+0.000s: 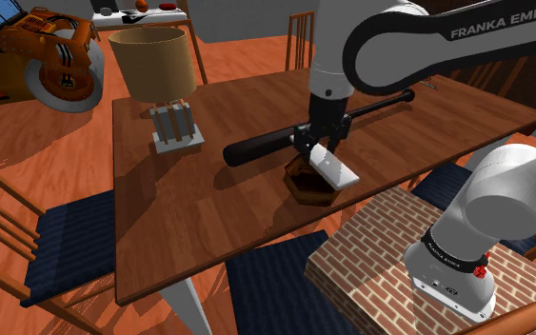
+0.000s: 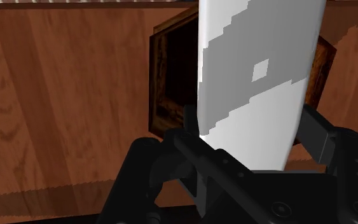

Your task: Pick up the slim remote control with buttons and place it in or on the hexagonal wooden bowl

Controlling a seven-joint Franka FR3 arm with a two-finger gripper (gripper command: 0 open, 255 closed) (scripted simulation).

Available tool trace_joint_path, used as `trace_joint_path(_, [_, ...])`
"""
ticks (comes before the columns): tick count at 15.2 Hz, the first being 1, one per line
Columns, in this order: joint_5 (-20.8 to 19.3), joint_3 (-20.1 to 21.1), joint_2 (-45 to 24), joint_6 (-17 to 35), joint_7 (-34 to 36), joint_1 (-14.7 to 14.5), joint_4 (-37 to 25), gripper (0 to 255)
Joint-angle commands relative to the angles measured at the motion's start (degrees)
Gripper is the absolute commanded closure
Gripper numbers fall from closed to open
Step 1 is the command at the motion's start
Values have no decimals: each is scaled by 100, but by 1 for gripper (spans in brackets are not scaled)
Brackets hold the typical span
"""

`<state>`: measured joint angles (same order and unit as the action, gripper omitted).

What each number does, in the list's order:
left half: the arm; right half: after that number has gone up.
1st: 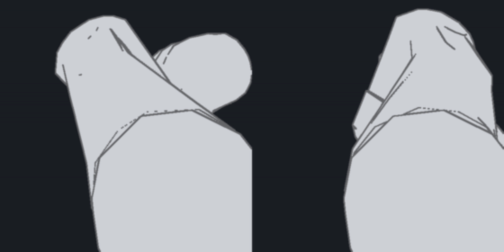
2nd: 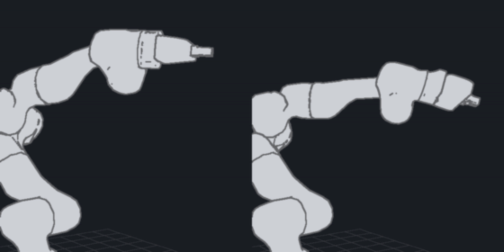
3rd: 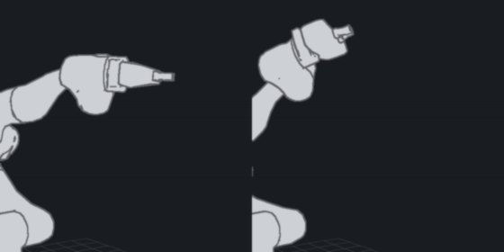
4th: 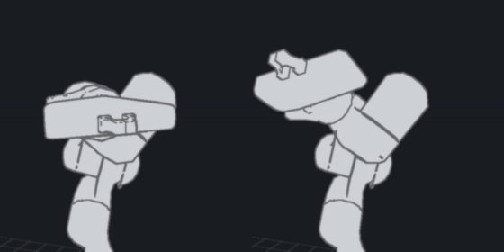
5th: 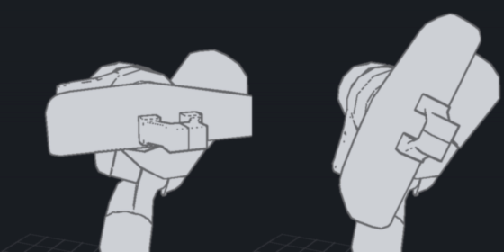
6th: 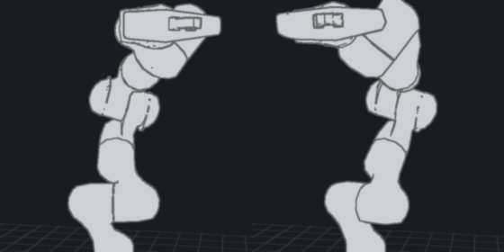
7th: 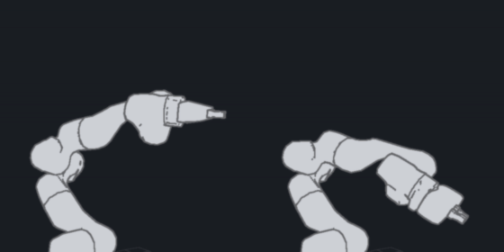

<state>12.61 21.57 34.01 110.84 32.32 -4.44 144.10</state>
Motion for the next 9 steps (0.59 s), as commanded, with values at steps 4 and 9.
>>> trace_joint_path(4, [44,82,-131,431,-3,-6,297,255])
trace_joint_path(9, [59,111,-183,581,-2,-9,395,255])
